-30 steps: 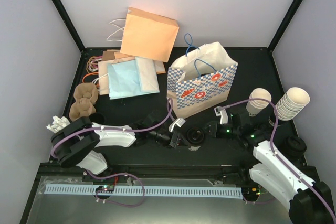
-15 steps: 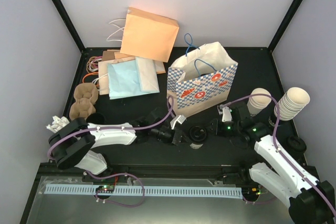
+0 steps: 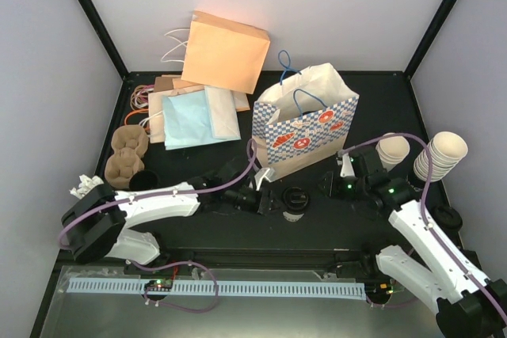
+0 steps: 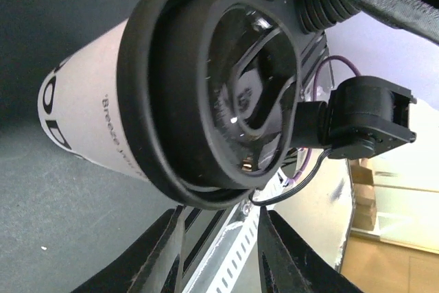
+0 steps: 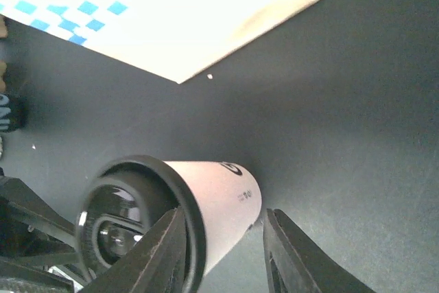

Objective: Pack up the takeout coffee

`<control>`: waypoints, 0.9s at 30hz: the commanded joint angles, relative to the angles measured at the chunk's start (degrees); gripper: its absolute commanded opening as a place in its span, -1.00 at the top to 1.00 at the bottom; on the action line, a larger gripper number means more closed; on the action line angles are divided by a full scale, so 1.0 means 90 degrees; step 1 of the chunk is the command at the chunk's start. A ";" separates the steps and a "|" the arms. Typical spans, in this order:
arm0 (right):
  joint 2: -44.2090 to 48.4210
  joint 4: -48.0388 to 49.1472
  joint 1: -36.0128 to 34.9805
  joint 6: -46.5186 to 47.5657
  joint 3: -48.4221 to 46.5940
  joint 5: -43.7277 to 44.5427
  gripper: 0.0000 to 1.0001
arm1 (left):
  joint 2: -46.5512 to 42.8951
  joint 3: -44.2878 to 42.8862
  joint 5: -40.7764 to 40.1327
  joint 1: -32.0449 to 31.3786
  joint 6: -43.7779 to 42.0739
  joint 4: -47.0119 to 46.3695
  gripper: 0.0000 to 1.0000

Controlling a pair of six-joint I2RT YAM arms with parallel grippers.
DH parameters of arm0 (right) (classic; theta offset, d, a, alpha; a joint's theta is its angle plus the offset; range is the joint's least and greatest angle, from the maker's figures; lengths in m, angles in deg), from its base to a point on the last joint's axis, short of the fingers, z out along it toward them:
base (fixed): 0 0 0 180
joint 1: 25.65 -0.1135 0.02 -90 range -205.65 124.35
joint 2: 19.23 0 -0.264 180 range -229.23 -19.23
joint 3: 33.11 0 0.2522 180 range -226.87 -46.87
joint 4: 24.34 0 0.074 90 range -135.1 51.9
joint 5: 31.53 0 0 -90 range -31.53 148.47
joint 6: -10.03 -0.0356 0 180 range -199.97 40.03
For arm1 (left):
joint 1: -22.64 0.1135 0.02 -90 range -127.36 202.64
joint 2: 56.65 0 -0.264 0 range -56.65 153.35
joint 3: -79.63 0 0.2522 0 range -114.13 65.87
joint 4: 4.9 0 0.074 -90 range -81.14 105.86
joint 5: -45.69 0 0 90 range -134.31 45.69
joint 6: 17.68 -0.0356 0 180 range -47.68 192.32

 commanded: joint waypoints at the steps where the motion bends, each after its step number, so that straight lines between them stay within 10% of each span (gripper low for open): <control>1: 0.0016 -0.0391 -0.0023 0.0269 -0.0518 0.0292 0.28 | -0.0294 -0.0386 -0.0304 0.0061 -0.0405 0.0598 0.36; 5: -0.0122 -0.0729 -0.0140 0.0817 -0.0913 0.0270 0.05 | -0.0504 -0.0431 -0.0473 0.0163 -0.0660 0.0939 0.36; 8: -0.0578 -0.1287 -0.1172 0.0977 -0.1717 0.1089 -0.53 | -0.0977 -0.0588 -0.0819 0.0530 -0.1246 0.1706 0.35; 27: -0.2863 -0.1982 -0.3279 0.2175 -0.3211 0.2298 -0.77 | -0.0724 -0.0559 0.0139 0.1257 -0.1796 0.1307 0.35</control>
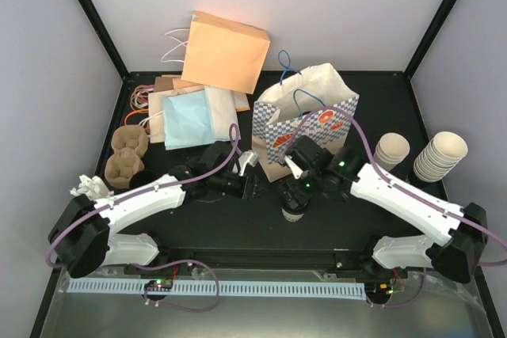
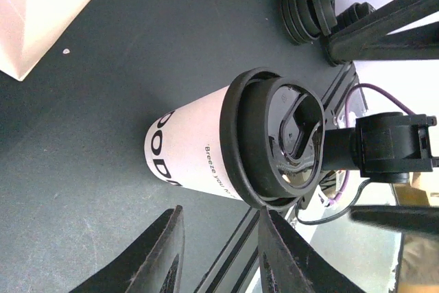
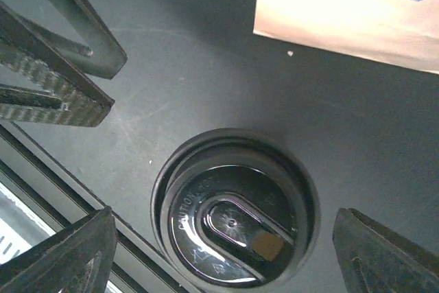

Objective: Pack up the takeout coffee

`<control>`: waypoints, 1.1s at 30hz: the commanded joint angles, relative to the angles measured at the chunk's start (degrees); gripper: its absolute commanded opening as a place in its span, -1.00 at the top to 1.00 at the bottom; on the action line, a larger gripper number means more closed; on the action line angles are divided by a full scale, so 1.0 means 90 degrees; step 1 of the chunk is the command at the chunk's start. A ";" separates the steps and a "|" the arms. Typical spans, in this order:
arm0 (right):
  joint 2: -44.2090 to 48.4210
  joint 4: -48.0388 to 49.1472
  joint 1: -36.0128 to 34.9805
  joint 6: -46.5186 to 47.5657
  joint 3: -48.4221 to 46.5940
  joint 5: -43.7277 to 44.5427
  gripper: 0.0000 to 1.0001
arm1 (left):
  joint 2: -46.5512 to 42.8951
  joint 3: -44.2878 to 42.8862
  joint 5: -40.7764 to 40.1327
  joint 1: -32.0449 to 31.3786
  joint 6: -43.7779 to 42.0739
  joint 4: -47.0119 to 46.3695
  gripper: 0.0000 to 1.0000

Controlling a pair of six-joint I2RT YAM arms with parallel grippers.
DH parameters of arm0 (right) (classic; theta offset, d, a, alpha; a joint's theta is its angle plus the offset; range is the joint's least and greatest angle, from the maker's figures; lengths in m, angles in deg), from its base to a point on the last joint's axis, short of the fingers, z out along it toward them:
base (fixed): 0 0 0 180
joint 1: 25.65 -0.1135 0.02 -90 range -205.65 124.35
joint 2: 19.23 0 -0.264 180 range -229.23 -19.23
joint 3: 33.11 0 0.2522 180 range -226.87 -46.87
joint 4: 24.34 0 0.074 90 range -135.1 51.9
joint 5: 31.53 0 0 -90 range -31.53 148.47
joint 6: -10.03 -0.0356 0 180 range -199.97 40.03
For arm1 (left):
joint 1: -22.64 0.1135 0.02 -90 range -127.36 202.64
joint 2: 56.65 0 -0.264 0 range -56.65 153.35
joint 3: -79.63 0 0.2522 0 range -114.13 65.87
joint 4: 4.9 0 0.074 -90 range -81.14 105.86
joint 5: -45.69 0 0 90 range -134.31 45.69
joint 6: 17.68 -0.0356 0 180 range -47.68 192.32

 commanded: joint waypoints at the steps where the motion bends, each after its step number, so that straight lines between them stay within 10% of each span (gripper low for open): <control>1: -0.0314 -0.0223 -0.0390 0.0047 -0.0163 0.0530 -0.77 | 0.0007 -0.0208 0.0164 0.0059 -0.0220 -0.0129 0.35; 33: -0.0804 -0.0201 -0.0688 -0.0381 0.0148 0.0821 -0.68 | 0.0007 -0.0248 0.0151 0.0088 -0.0392 0.0060 0.36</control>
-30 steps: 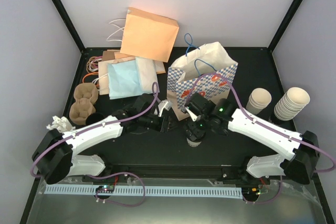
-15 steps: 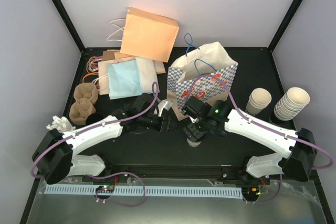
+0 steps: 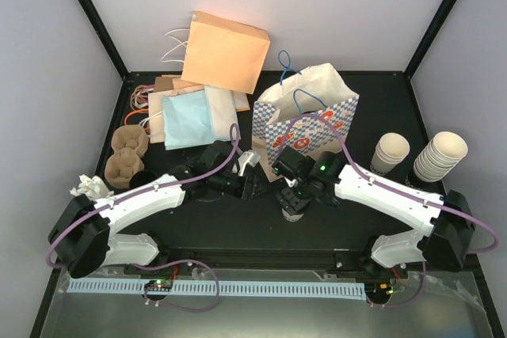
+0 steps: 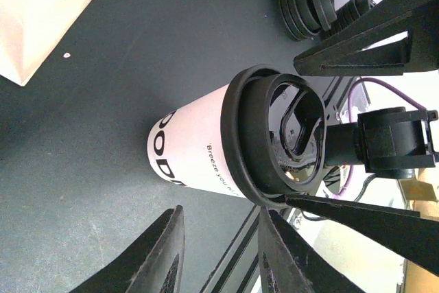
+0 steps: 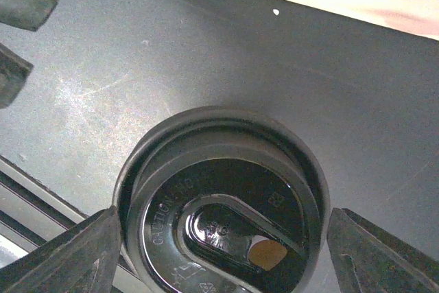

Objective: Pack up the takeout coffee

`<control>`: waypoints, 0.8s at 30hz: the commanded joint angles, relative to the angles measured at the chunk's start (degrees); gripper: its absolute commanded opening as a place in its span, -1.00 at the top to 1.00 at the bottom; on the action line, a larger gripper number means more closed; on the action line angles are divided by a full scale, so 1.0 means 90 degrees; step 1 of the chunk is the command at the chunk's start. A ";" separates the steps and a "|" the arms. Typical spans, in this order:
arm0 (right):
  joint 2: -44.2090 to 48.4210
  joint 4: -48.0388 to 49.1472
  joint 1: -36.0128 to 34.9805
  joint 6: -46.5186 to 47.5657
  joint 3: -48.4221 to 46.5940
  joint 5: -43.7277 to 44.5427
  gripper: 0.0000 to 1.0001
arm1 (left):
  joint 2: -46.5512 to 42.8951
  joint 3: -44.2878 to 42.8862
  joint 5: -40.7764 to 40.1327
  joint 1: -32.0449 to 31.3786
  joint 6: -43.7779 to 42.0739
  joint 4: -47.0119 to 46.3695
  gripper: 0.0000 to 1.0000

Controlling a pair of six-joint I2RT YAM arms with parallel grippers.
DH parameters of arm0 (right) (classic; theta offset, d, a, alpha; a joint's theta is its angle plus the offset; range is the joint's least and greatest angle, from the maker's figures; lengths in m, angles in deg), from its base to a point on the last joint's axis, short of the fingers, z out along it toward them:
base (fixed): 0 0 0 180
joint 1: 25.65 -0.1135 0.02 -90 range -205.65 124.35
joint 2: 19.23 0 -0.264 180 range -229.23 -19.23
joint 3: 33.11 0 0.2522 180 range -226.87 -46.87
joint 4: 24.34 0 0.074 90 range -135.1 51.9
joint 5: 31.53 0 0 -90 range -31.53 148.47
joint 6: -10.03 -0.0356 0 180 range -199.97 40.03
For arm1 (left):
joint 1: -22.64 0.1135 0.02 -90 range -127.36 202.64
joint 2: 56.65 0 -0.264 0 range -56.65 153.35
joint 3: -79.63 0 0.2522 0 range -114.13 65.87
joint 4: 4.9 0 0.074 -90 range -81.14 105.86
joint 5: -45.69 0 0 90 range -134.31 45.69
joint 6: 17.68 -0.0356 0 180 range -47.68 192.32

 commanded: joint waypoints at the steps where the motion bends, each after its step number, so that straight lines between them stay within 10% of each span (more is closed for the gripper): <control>1: -0.0075 0.0083 -0.0045 -0.0085 0.0081 -0.0054 -0.65 | -0.0002 -0.0244 0.0067 0.0045 -0.0128 0.0031 0.36; 18: -0.0232 0.0061 -0.0039 -0.0131 0.0082 -0.0041 -0.49 | -0.0236 0.0298 0.0089 0.0036 -0.0456 -0.0782 0.34; 24: -0.0212 0.0026 -0.0034 -0.0276 0.0091 0.0091 -0.48 | -0.0626 0.1459 -0.0170 -0.0182 -0.1158 -0.2779 -0.18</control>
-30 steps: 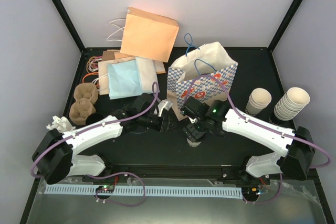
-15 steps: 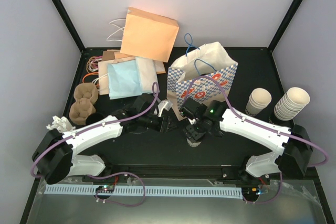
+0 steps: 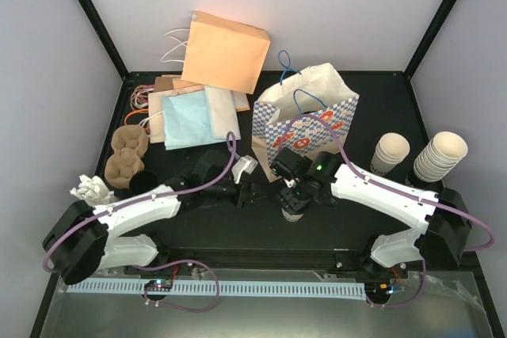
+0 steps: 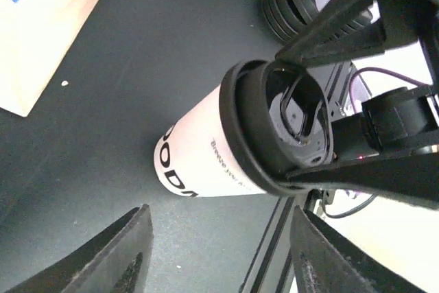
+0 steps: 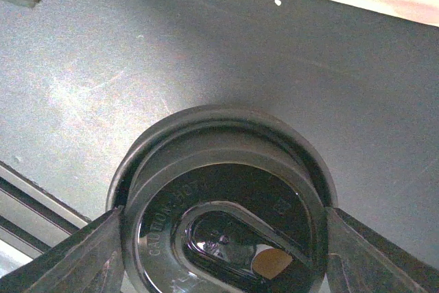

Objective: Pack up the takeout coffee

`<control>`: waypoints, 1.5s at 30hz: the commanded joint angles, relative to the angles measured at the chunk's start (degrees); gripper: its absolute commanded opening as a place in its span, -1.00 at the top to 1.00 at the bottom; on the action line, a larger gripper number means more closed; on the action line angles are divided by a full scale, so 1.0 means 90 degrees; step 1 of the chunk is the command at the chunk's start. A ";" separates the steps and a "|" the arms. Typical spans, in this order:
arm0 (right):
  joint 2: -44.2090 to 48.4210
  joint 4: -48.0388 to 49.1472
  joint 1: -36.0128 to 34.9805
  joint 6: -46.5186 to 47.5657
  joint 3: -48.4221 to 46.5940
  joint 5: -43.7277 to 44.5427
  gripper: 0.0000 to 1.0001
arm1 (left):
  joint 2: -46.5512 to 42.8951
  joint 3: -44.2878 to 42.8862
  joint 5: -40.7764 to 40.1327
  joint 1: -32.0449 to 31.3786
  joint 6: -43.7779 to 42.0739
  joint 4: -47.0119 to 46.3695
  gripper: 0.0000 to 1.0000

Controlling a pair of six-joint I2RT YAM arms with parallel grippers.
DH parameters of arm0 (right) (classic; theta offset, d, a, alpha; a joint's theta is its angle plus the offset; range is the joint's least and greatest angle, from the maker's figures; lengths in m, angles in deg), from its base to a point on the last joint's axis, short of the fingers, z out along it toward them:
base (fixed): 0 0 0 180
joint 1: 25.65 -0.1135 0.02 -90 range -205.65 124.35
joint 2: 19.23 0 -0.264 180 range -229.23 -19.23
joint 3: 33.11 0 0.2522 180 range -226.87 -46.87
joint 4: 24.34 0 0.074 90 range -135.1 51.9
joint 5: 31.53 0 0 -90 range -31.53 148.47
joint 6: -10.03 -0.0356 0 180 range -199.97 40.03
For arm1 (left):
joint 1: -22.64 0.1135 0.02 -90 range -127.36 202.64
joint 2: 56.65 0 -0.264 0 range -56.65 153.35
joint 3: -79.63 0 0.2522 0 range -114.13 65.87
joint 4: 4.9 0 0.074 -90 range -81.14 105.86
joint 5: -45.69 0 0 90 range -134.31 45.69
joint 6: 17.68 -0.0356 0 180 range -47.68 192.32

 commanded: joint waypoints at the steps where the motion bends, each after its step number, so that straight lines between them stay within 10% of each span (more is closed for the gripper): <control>1: -0.0058 0.0012 -0.0035 -0.0151 0.0040 0.0111 -0.48 | -0.0396 0.0942 -0.0304 -0.0306 -0.0941 -0.2175 -0.25; 8: -0.0063 0.0011 -0.0034 -0.0245 0.0045 0.0097 -0.46 | -0.0456 0.1800 -0.1823 -0.1143 -0.1986 -0.3888 -0.73; 29: -0.0323 0.0348 -0.0037 -0.2383 -0.0562 0.1011 -0.34 | -0.0056 0.2102 -0.2994 -0.1870 0.1726 -0.4807 -0.64; 45: -0.1349 0.0075 0.0014 -0.1620 -0.1416 0.0530 -0.36 | 0.0739 0.2496 -0.3114 -0.1826 0.3015 -0.5680 -0.47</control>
